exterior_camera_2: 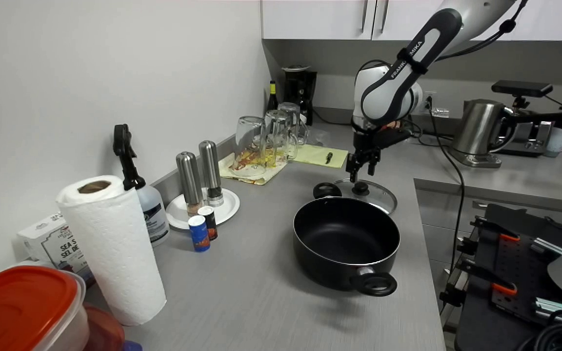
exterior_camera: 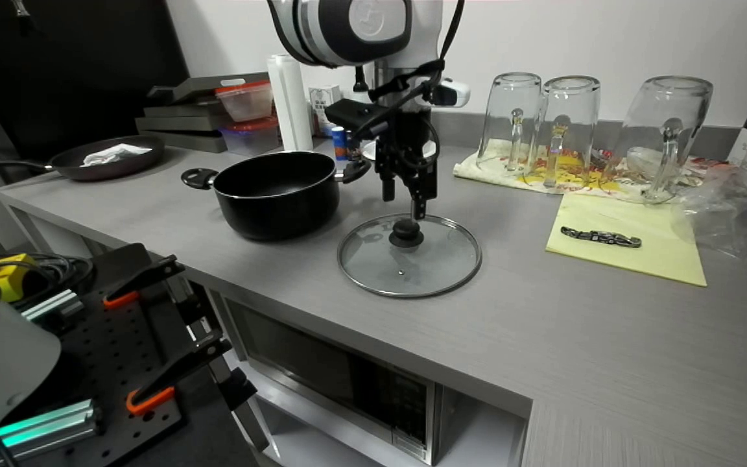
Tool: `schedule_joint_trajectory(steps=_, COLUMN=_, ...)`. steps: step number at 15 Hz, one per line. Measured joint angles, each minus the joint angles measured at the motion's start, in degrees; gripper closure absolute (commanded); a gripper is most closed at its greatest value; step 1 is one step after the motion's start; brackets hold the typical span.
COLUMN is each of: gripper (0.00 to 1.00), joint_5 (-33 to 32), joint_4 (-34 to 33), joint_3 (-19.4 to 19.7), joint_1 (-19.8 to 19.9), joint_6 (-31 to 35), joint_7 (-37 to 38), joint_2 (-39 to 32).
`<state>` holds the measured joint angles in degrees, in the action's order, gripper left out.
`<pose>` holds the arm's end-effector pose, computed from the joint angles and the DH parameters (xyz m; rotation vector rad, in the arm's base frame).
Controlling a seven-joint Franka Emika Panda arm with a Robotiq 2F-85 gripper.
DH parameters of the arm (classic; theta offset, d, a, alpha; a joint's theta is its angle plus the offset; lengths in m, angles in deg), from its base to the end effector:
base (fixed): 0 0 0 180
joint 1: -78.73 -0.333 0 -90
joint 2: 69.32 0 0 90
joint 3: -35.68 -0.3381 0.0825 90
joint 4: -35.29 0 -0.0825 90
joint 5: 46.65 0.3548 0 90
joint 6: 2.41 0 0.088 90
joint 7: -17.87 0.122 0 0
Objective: Put the glass lid on the black pot.
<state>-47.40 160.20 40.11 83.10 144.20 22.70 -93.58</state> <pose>0.5430 -0.0838 0.2198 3.0846 -0.3418 -0.0697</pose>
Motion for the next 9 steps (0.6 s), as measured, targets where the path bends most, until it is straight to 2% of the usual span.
schedule_joint_trajectory(steps=9, gripper=0.00, joint_5=1.25, joint_4=-4.36, joint_3=-0.02, joint_1=0.94, joint_6=0.00, joint_7=0.00, joint_2=-5.24)
